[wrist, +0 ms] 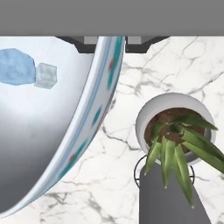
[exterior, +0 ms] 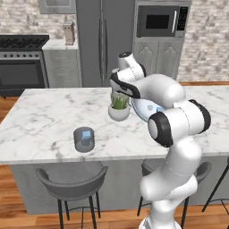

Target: There are four ice cubes in the ice bowl. Place two ice cubes in each glass of water.

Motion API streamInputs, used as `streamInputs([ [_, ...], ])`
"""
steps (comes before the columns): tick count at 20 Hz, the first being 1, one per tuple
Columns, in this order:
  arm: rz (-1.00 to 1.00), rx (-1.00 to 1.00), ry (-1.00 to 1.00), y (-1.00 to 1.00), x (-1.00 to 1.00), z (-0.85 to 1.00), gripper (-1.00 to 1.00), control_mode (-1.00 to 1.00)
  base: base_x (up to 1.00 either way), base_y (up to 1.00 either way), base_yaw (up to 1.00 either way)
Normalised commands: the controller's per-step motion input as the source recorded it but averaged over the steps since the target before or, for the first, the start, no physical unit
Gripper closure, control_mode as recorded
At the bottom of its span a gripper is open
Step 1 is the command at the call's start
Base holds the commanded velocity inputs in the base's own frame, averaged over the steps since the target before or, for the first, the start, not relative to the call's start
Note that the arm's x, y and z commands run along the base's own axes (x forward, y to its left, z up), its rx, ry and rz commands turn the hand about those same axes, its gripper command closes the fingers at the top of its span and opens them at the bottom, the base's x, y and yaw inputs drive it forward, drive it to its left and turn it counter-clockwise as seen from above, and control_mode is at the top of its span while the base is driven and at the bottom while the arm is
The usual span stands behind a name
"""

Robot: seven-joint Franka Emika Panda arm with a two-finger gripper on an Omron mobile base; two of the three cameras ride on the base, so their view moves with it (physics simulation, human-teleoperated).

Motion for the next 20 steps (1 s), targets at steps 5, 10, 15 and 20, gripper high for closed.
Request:
streamInputs([
  [5,-0.03,0.00,-0.07,-0.01,0.01,0.00,1.00,-1.00,0.00,0.00,0.00],
  [10,-0.03,0.00,-0.09,-0.08,0.00,0.00,1.00,-1.00,0.00,0.00,0.00],
  [15,-0.03,0.00,-0.02,-0.20,0.00,0.00,1.00,-1.00,0.00,0.00,0.00],
  [20,-0.03,0.00,0.00,-0.20,0.08,0.00,1.00,-1.00,0.00,0.00,0.00],
])
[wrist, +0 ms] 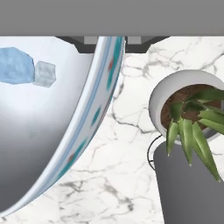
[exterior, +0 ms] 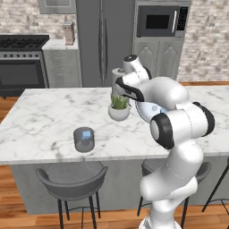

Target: There are four ice cubes in the ice bowl. Place two ice cubes in each glass of water.

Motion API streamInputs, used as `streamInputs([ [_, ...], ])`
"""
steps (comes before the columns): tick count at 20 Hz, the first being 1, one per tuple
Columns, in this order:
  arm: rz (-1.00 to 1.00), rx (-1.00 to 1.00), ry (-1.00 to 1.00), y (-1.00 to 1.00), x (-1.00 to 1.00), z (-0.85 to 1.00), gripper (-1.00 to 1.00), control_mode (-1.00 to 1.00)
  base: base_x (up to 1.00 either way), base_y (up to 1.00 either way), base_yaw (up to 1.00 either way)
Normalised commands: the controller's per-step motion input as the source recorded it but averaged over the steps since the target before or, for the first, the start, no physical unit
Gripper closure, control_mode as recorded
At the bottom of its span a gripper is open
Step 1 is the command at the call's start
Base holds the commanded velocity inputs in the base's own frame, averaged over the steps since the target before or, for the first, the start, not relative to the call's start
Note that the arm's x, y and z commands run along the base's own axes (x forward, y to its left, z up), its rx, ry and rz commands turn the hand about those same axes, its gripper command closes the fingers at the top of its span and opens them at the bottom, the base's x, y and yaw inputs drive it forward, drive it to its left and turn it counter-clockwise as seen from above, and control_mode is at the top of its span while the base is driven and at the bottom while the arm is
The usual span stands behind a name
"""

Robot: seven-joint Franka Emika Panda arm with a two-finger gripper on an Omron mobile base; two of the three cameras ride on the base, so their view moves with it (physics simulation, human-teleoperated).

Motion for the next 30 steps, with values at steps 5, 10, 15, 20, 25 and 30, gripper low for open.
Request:
streamInputs([
  [5,-0.02,0.00,0.00,-0.13,0.10,0.00,1.00,-1.00,0.00,0.00,0.00],
  [10,-0.01,0.00,-0.05,-0.01,0.09,0.00,1.00,-1.00,0.00,0.00,0.00],
  [15,-0.01,0.00,-0.09,0.00,0.11,0.01,1.00,-1.00,0.00,0.00,0.00],
  [20,-0.01,-0.02,-0.14,0.00,0.00,0.00,1.00,-1.00,0.00,0.00,0.00],
  [25,-0.02,0.00,-0.12,0.00,0.00,0.00,1.00,-1.00,0.00,0.00,0.00],
  [30,-0.02,0.00,-0.04,-0.01,0.08,0.00,1.00,-1.00,0.00,0.00,0.00],
])
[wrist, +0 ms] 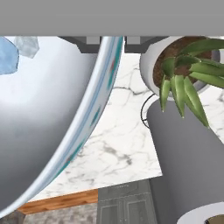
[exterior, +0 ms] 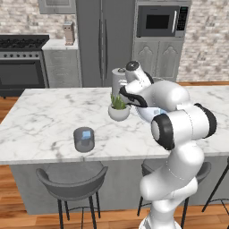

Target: There are four ice cubes in the ice bowl. Place two ice cubes in each glass of water.

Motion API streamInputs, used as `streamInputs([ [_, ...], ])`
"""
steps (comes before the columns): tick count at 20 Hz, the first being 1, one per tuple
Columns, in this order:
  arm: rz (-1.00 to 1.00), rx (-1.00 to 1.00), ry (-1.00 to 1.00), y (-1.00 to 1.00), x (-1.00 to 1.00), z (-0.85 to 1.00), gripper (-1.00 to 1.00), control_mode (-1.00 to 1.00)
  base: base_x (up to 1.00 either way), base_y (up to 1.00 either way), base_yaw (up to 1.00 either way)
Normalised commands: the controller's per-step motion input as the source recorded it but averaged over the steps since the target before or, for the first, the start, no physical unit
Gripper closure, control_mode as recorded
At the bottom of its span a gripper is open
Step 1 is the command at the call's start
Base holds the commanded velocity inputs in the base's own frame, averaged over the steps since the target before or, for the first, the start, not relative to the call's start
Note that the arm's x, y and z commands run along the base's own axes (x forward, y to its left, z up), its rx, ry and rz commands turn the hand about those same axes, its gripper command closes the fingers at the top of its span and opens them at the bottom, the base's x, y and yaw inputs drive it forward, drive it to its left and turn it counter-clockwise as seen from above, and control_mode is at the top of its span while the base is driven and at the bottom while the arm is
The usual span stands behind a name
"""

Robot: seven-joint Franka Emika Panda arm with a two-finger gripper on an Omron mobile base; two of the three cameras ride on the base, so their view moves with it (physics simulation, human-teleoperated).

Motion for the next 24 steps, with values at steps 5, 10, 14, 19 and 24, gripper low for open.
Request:
streamInputs([
  [5,-0.03,0.00,-0.02,-0.03,0.02,0.00,1.00,-1.00,0.00,0.00,0.00],
  [10,-0.03,0.00,0.00,-0.01,0.05,0.00,1.00,-1.00,0.00,0.00,0.00],
  [14,-0.03,0.00,0.00,-0.05,0.10,0.00,1.00,-1.00,0.00,0.00,0.00],
  [19,-0.03,0.00,0.00,-0.16,0.11,0.00,1.00,-1.00,0.00,0.00,0.00],
  [24,-0.02,0.00,-0.02,-0.05,0.09,0.02,1.00,-1.00,0.00,0.00,0.00],
])
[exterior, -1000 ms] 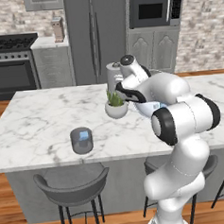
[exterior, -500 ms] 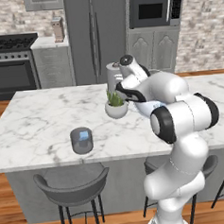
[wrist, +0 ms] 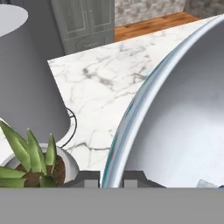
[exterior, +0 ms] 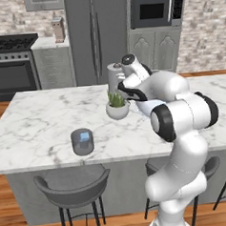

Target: There are four ice cubes in the ice bowl. Place two ice cubes in each glass of water.

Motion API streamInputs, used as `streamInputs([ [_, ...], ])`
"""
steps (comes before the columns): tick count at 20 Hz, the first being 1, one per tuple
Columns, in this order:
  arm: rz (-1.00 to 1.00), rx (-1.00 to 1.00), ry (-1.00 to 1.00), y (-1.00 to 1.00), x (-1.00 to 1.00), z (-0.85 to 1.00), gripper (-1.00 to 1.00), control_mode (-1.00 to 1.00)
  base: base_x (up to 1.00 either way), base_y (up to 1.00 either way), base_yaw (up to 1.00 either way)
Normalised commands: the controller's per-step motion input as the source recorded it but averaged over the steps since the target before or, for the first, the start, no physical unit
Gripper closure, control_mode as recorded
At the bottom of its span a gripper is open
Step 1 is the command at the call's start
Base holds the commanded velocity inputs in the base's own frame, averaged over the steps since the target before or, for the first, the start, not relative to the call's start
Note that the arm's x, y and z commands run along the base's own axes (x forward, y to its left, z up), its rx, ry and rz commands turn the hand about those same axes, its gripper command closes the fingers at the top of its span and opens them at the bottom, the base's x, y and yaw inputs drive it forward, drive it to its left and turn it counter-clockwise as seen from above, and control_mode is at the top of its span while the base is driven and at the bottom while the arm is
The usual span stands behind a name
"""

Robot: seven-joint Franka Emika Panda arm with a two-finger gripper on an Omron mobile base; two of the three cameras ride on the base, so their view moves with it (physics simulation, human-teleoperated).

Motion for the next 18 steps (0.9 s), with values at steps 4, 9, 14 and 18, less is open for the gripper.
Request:
streamInputs([
  [4,-0.02,0.00,-0.05,0.00,0.00,0.04,1.00,-1.00,0.00,0.00,0.00],
  [9,-0.02,0.00,-0.06,-0.01,0.01,0.05,1.00,-1.00,0.00,0.00,0.00],
  [14,-0.01,0.00,-0.07,-0.05,0.04,0.13,1.00,-1.00,0.00,0.00,0.00],
  [18,-0.01,0.00,-0.07,0.00,0.01,0.08,1.00,-1.00,0.00,0.00,0.00],
])
